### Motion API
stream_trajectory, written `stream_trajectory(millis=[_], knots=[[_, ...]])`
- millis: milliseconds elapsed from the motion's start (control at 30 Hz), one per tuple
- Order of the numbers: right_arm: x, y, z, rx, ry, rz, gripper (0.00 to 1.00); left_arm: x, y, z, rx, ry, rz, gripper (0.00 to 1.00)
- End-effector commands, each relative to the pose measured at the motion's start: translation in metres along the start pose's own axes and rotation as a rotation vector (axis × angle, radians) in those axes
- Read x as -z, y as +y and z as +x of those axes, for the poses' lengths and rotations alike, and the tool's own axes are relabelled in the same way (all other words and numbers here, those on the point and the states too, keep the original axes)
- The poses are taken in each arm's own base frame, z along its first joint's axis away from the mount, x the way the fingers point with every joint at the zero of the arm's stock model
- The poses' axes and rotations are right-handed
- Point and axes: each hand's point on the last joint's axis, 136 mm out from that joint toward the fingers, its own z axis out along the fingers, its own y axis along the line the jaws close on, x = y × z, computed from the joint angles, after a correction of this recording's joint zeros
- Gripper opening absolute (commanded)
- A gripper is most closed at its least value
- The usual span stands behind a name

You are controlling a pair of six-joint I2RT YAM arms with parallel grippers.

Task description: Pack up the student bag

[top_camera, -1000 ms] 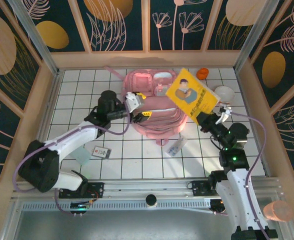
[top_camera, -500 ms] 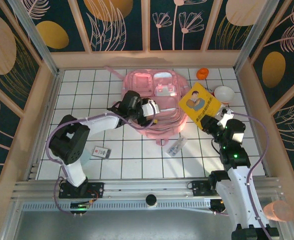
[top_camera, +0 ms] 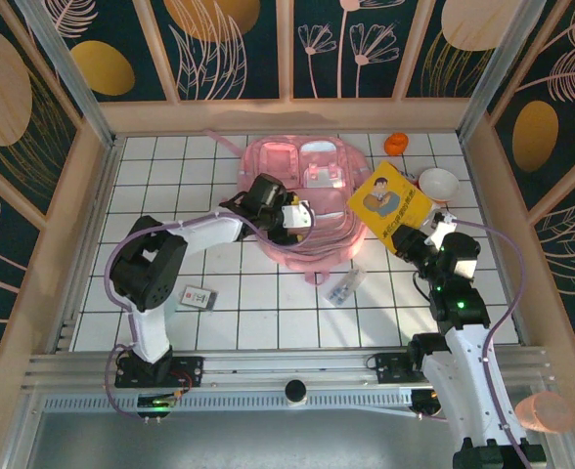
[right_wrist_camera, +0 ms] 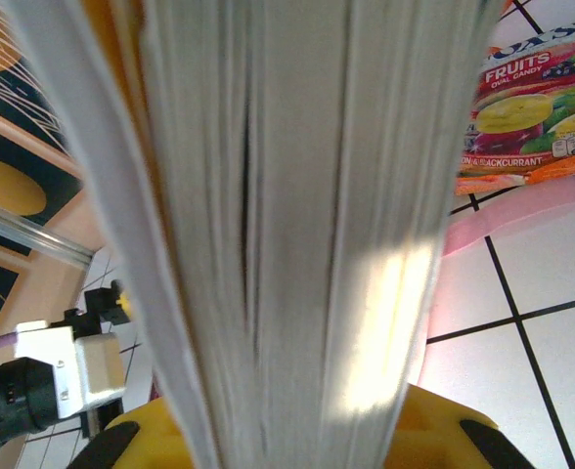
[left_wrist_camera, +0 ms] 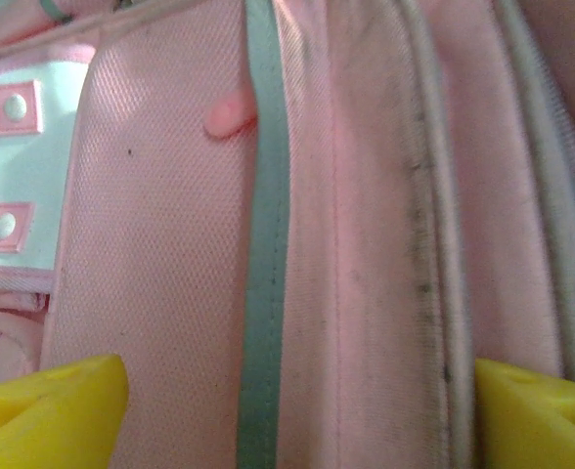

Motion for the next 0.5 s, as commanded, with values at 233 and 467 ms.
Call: stream_trajectory(millis=[233,467], knots=[[0.007,0.021,-0.023,0.037,-0.078,-0.068,0.00,-0.005,0.021,0.008,-0.003,0.072,-0.092,0.29],[0.003,0.024,-0.021,0.033,-0.064,-0.093,0.00,0.057,0.012,-0.004,0.177,0.000,-0.166,0.00]])
